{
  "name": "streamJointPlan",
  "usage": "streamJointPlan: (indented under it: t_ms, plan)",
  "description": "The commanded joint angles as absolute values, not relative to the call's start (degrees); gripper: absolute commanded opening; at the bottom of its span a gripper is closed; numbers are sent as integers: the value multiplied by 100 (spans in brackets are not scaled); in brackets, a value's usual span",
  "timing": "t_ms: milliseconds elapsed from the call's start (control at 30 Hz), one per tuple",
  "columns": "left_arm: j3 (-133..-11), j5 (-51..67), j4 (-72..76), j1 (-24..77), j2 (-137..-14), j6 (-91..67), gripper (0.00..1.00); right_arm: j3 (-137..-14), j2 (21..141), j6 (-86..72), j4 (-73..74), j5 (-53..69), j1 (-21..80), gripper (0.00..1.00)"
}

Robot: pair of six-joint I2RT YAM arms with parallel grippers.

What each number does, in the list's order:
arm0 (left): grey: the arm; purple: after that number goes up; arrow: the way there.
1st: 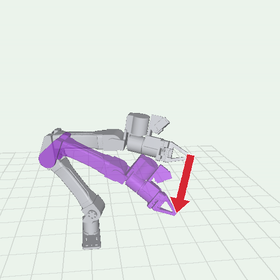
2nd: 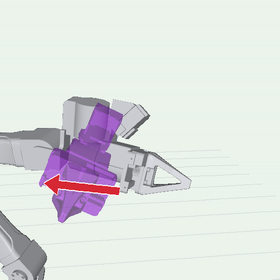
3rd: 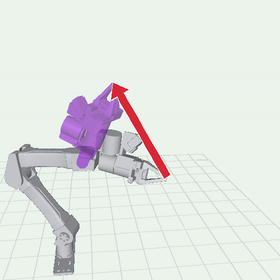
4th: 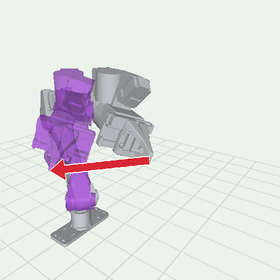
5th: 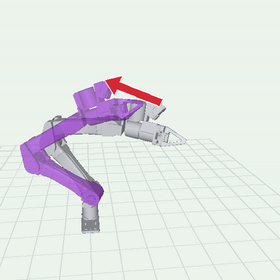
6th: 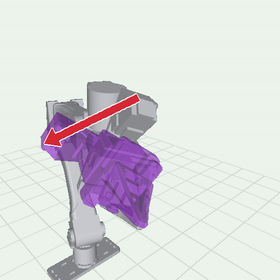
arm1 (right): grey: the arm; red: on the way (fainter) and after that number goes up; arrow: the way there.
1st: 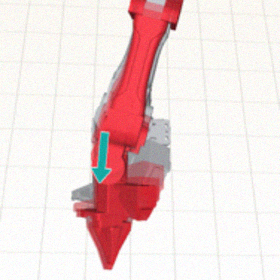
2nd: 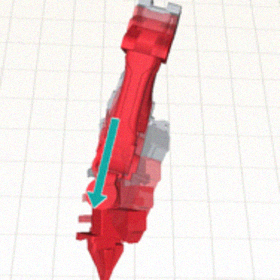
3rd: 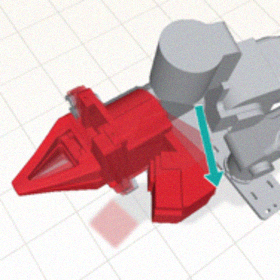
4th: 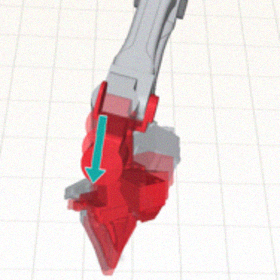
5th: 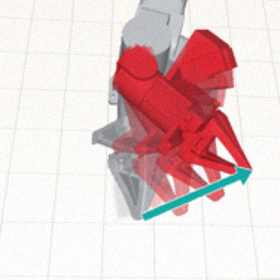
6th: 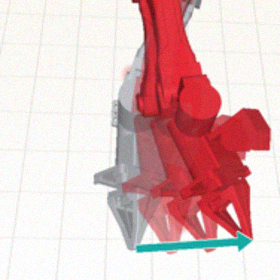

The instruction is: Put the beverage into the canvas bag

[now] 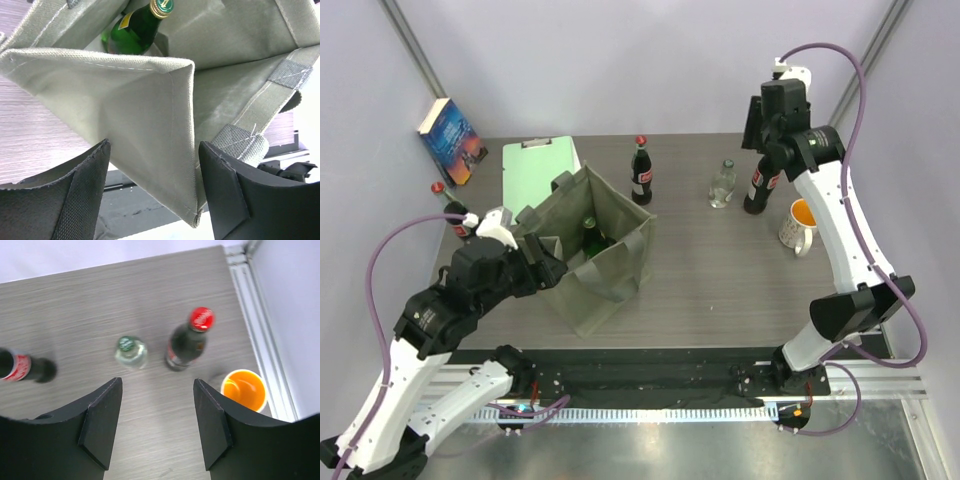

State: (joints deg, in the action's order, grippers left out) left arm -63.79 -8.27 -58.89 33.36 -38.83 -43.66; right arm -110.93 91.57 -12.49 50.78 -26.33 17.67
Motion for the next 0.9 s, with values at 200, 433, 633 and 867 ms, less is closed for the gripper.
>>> streamJointPlan:
  t_ms: [200, 433, 633, 867]
  plan:
    - [-6583, -976, -5924, 3357, -3894, -4175, 74, -11276, 9597, -1231, 5133, -2506, 976, 66]
    - [-6609, -1020, -5968, 3357, -3929, -4148, 75, -11268, 10036, -1055, 4703, -2137, 510, 66]
    - [-6653, -1037, -5959, 3357, -3946, -4131, 75, -10802, 10098, -554, 3842, -1512, 299, 66]
    - [-6671, -1072, -5924, 3357, -3946, -4148, 75, -10538, 10318, -308, 3437, -1134, 149, 65]
